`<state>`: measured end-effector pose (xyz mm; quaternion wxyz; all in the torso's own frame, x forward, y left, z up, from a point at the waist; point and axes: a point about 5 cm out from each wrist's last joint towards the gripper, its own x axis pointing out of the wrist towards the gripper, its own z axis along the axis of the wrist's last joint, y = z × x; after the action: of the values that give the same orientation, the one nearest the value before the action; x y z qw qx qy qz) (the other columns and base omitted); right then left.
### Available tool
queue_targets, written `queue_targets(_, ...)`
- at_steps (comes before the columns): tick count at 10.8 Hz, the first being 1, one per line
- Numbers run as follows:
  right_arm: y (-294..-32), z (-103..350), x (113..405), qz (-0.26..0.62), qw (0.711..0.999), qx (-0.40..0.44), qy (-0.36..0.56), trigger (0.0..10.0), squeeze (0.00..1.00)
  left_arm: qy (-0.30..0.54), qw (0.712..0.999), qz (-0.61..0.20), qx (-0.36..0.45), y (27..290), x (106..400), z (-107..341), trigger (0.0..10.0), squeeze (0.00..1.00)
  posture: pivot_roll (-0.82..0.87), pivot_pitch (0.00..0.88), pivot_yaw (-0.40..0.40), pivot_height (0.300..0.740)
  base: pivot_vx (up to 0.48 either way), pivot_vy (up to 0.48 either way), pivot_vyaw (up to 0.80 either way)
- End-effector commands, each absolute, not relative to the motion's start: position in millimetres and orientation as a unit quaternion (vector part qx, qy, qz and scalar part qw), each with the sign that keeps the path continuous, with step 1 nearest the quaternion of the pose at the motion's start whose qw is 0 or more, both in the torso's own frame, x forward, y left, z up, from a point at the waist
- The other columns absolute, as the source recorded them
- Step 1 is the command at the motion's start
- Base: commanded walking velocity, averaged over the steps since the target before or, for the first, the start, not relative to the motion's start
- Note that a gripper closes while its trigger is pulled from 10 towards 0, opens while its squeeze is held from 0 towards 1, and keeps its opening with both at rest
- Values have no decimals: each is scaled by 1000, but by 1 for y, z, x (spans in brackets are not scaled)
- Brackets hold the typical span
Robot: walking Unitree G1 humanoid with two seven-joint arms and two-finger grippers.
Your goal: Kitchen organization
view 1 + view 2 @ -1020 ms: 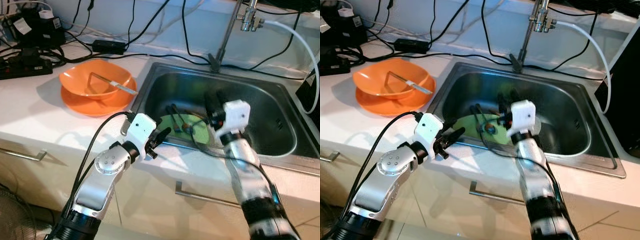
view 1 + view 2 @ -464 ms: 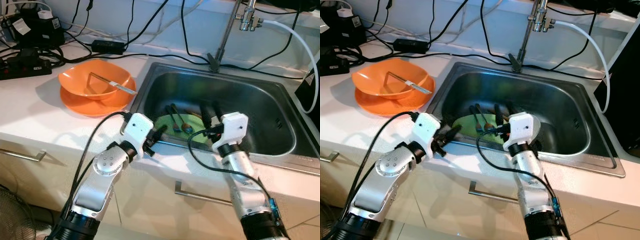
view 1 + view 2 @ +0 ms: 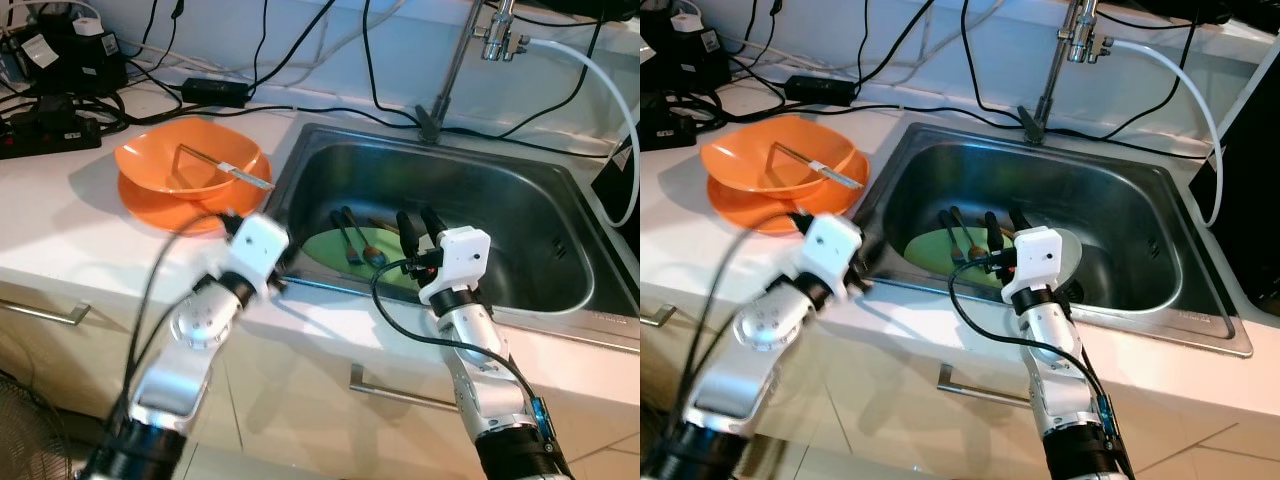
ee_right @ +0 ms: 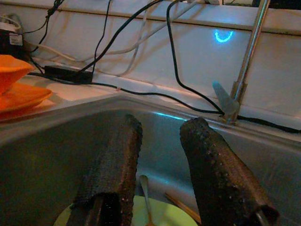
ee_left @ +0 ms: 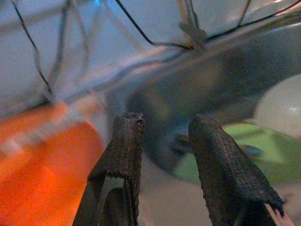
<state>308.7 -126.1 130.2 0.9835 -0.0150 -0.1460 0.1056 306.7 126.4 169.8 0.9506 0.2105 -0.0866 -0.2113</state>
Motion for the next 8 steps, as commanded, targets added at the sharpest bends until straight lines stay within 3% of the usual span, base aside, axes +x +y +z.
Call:
queue_targets(1,-126,124,309,98,987,-12,-130,10000,0,-129,943,-198,235,126,309,190,10000,0,235,39,-70,740,0,0,0)
queue_targets(4,-125,124,311,94,987,-9,-130,10000,0,-141,912,-169,345,143,322,213,10000,0,238,35,-66,740,0,0,0)
queue_targets(7,-124,125,312,92,987,-7,-131,10000,0,-147,881,-165,418,143,323,213,10000,0,235,32,-62,740,0,0,0)
queue_targets(8,-124,125,312,91,987,-8,-131,10000,0,-145,885,-180,403,141,322,214,10000,1000,232,34,-62,740,0,0,0)
